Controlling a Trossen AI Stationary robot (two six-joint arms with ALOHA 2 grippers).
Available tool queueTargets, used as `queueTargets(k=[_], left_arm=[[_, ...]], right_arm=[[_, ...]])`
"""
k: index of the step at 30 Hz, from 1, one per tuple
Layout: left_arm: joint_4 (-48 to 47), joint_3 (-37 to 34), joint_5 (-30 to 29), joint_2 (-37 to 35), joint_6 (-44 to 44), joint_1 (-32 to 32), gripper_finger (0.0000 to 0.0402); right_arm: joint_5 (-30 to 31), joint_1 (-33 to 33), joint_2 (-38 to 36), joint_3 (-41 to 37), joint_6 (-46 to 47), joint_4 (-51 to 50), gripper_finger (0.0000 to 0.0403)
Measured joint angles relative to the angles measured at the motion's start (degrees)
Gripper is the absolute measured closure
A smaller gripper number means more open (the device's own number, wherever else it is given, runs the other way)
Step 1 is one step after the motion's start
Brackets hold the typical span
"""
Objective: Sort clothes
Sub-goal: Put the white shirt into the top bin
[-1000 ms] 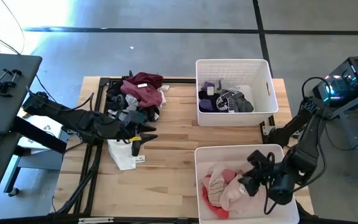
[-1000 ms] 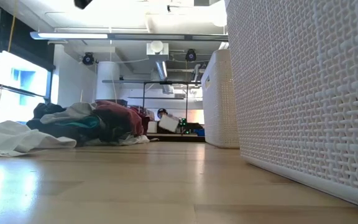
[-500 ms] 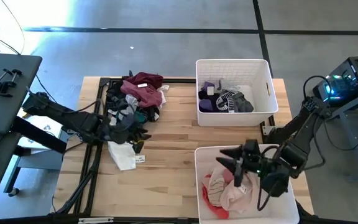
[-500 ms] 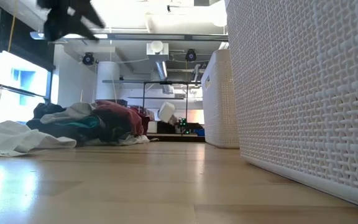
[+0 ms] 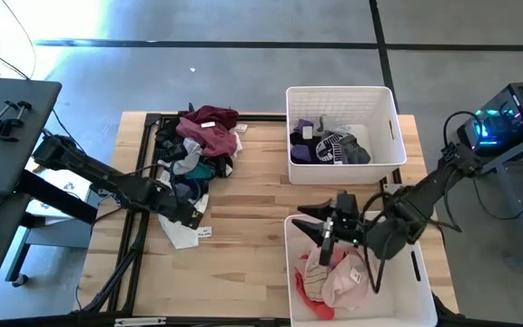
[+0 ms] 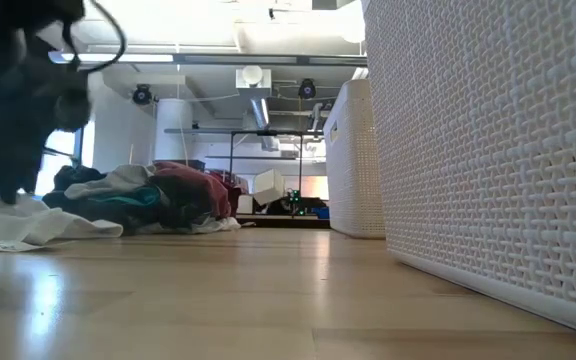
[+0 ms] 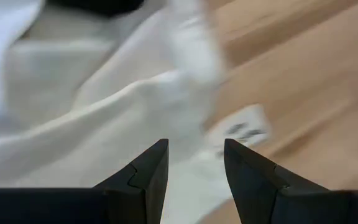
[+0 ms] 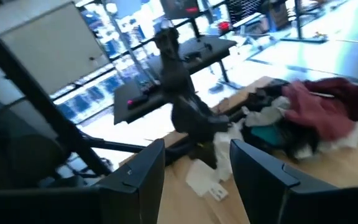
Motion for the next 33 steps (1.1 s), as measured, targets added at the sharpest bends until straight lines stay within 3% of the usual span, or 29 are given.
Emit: queueTargets(k=[5, 11, 16, 23, 27, 33], left_arm=[[-1.03, -4.86, 4.46, 0.04, -1.84, 0.02, 0.0257], [-0.63, -8.57, 3.03, -0.04, -3.22, 0.01, 0.0257], [1.53, -8.85, 2.09, -0.05, 2.51, 0.0, 0.0278], [9.66, -9.08, 1.24, 0.1, 9.41, -0.02, 0.0389], [13.3, -7.51, 0.86, 0.24, 12.44, -0.02, 0.0394], [14.15, 4.3, -1.56, -0.02, 26.01, -0.02, 0.04]], right_arm=[[-4.85, -1.82, 0.0, 0.0, -11.89, 10.67, 0.0234], [-7.64, -4.43, 0.0, 0.0, -26.25, 20.95, 0.0234], [-8.56, -6.65, 0.0, 0.0, -26.13, 20.76, 0.0234], [-11.68, -8.01, -0.01, 0.0, -27.25, 19.25, 0.0234], [-11.2, -7.66, -0.05, 0.0, -28.53, 19.25, 0.0234], [-9.91, -6.94, -0.16, 0.0, -27.03, 13.07, 0.0237]])
